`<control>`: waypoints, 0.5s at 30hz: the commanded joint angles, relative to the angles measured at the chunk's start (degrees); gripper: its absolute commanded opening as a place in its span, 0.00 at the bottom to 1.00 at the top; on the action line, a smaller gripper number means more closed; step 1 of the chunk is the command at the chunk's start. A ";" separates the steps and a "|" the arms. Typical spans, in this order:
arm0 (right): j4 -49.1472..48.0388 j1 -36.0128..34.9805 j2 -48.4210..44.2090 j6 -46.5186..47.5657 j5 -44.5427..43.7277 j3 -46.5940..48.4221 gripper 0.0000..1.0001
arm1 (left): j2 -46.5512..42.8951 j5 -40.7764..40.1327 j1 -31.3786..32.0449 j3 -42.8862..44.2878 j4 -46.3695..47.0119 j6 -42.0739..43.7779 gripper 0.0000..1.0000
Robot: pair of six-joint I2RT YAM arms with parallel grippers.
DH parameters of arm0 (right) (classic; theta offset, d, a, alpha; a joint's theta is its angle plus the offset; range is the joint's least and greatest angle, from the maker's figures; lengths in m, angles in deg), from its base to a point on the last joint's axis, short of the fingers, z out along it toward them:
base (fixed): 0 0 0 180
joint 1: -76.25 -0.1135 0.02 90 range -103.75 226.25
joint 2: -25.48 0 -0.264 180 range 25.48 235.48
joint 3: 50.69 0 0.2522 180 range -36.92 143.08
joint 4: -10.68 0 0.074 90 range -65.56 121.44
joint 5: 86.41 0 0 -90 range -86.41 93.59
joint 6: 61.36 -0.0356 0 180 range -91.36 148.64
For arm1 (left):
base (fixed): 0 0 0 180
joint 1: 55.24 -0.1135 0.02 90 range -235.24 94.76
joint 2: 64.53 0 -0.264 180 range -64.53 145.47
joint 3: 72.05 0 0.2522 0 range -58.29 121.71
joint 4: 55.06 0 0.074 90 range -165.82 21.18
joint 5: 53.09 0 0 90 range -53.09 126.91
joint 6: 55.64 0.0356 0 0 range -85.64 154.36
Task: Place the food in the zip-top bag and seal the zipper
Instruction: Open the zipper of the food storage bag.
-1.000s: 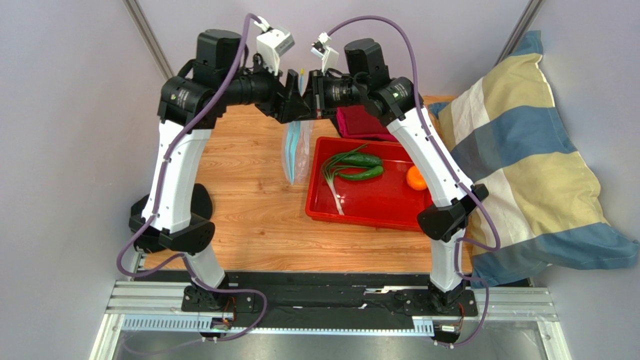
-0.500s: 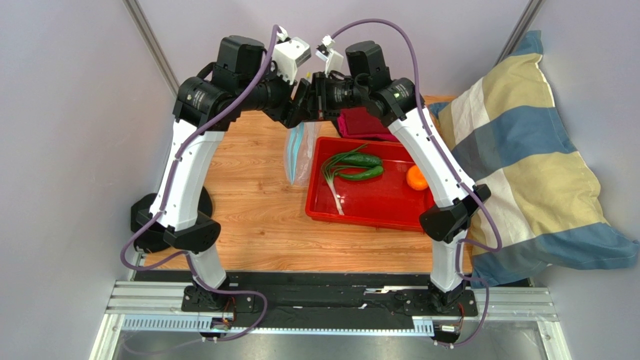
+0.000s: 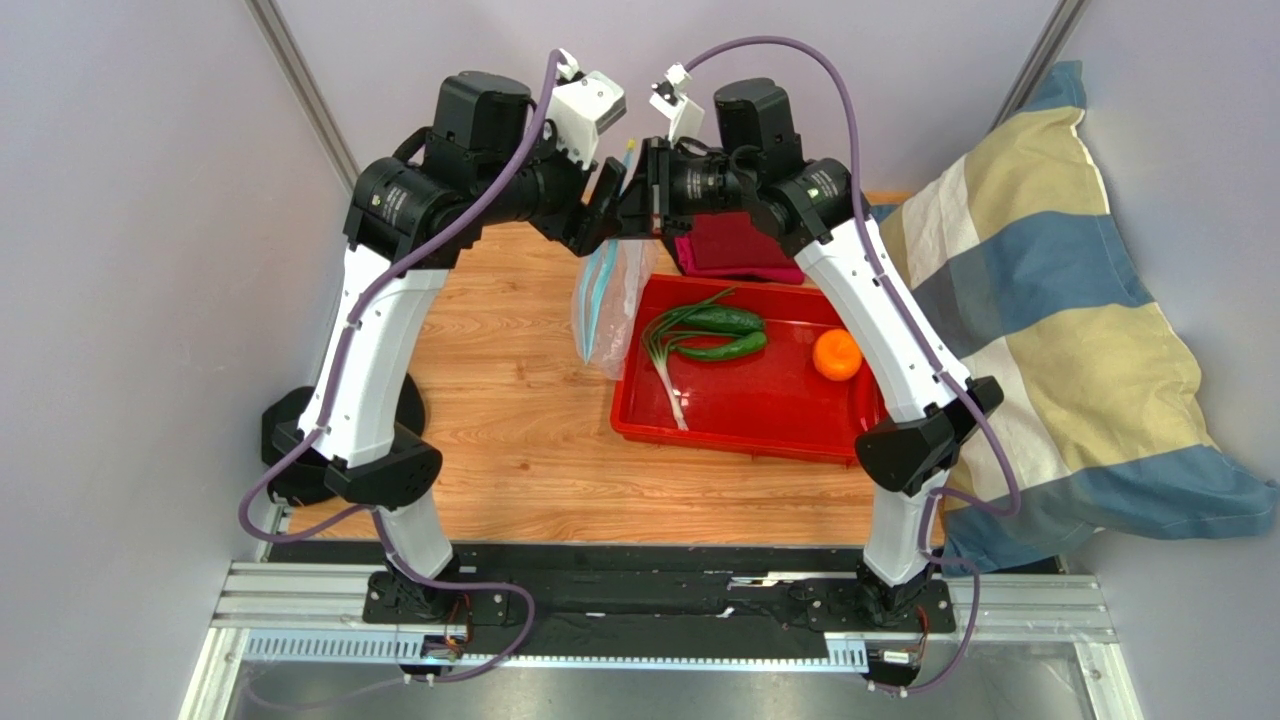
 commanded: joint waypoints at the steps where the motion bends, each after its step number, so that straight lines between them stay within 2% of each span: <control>1: -7.96 0.01 -4.67 -5.26 1.69 0.87 0.00 | -1.10 -2.33 1.44 1.18 -4.69 2.52 0.75; 15: -12.45 1.77 -7.04 -13.61 3.71 -1.59 0.00 | -0.22 -8.67 3.38 4.61 -8.82 8.14 0.73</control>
